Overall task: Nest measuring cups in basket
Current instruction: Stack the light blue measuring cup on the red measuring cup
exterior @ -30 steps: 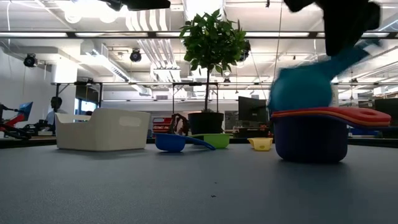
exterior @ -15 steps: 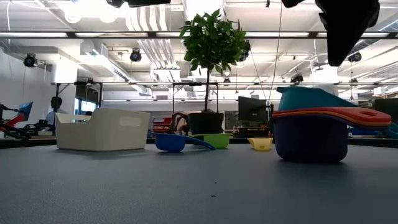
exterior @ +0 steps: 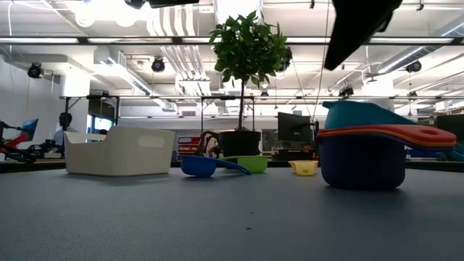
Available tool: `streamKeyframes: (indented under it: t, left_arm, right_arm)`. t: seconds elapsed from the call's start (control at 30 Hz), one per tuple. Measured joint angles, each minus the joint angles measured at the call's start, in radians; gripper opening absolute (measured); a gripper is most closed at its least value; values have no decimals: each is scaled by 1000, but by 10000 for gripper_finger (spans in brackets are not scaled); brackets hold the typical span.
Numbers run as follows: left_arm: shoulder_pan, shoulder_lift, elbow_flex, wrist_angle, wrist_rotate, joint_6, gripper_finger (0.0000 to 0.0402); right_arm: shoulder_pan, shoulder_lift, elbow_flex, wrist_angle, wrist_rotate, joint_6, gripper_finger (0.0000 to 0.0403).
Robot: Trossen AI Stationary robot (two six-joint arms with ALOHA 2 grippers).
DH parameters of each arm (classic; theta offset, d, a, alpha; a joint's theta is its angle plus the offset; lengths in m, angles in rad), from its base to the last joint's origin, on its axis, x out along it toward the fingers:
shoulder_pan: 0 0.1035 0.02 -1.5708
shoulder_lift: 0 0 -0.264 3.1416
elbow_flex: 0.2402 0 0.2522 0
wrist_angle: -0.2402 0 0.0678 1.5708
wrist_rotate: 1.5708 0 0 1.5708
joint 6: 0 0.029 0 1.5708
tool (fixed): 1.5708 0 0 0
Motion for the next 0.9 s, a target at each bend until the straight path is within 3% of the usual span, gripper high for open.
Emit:
streamKeyframes:
  t: [0.57, 0.77, 0.9]
  left_arm:
    - [0, 0, 0, 3, 0, 0, 0]
    - [0, 0, 0, 3, -1, 0, 0]
    - [0, 0, 0, 3, -1, 0, 0]
  right_arm:
    - [-7, 60, -112, 203, -2, -19, 8]
    - [-11, 38, -113, 194, -3, -23, 8]
    - [-11, -18, -88, 100, -23, -28, 8]
